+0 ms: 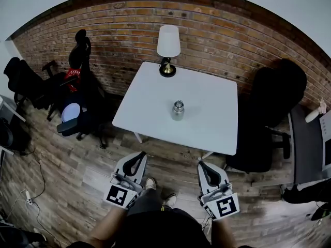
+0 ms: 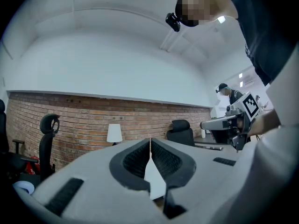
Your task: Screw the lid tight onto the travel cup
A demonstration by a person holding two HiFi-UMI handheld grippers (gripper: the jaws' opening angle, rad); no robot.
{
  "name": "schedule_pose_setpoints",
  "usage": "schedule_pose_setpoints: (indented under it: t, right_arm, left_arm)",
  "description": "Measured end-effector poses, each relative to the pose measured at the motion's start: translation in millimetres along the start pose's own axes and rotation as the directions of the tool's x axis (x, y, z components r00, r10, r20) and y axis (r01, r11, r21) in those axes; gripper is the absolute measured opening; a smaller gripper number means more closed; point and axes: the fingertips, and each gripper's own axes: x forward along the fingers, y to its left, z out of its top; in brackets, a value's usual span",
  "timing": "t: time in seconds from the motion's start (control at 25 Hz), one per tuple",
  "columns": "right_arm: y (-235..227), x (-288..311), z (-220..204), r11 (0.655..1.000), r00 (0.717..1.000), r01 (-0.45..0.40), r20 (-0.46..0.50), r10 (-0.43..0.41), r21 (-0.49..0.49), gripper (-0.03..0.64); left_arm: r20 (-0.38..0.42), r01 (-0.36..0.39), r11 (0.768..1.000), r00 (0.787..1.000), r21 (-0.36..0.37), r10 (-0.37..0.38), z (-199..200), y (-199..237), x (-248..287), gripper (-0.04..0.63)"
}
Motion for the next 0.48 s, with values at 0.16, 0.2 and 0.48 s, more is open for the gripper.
schedule_pose_setpoints:
  t: [0.16, 0.2, 0.48]
  right_arm:
    - [-3.5, 9.2, -11.8, 1.0, 1.0, -0.005, -0.026, 0.005, 0.001, 0.014]
    - [-5.7, 12.5, -14.5, 1.0, 0.999, -0.004, -0.033, 0.005, 0.001, 0.014]
    - [-29.5, 43.4, -34.4, 1.0, 0.993, 0.025, -0.114, -0.022, 0.019, 0.014]
  left_arm:
    - [-0.011, 0.011, 1.0, 1.0, -0.02, -0.011, -12.7, 3.0, 12.6, 0.031]
    - [-0.01, 0.017, 1.0, 1.0, -0.026, -0.017, -15.8, 4.2, 17.7, 0.031]
    - [-0.015, 0.051, 0.996, 0.999, -0.072, -0.053, -37.7, 28.7, 68.3, 0.031]
